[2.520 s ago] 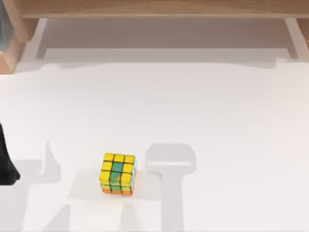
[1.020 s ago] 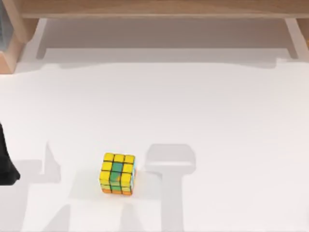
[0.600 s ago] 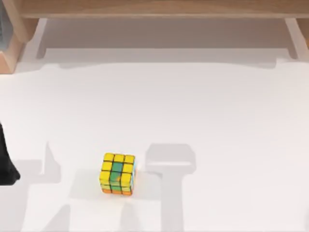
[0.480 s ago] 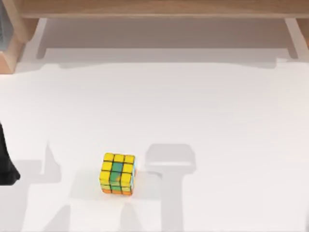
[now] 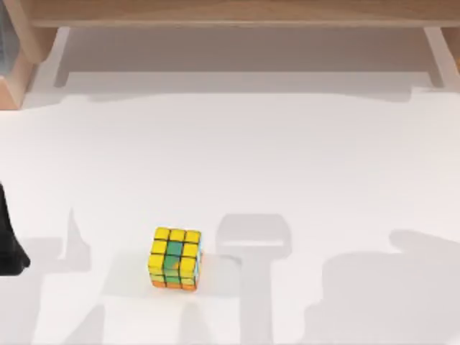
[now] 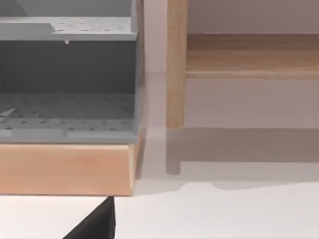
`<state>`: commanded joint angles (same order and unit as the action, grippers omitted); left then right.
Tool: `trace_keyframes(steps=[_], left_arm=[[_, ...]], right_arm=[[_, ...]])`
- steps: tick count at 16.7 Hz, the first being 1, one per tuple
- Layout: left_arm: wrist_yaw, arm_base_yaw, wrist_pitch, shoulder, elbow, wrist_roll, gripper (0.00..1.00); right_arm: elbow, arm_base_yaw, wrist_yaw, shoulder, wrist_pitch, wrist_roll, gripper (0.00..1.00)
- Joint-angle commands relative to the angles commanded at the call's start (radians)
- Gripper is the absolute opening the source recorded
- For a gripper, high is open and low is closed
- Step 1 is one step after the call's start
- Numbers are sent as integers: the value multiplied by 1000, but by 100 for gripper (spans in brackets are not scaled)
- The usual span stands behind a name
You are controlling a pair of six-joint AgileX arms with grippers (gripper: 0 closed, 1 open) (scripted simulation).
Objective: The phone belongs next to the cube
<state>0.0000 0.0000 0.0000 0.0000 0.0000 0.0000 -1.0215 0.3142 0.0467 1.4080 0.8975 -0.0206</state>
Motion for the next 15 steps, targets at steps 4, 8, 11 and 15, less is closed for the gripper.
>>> trace_keyframes(steps=[4, 8, 11, 15], left_arm=[[0, 0, 0, 0, 0, 0, 100], [0, 0, 0, 0, 0, 0, 100], [0, 0, 0, 0, 0, 0, 100], [0, 0, 0, 0, 0, 0, 100]], right_arm=[[-133, -177, 13, 65, 52, 146, 0], [-252, -369, 17, 155, 102, 297, 0], [-327, -514, 14, 230, 136, 408, 0], [-408, -698, 3, 333, 172, 542, 0]])
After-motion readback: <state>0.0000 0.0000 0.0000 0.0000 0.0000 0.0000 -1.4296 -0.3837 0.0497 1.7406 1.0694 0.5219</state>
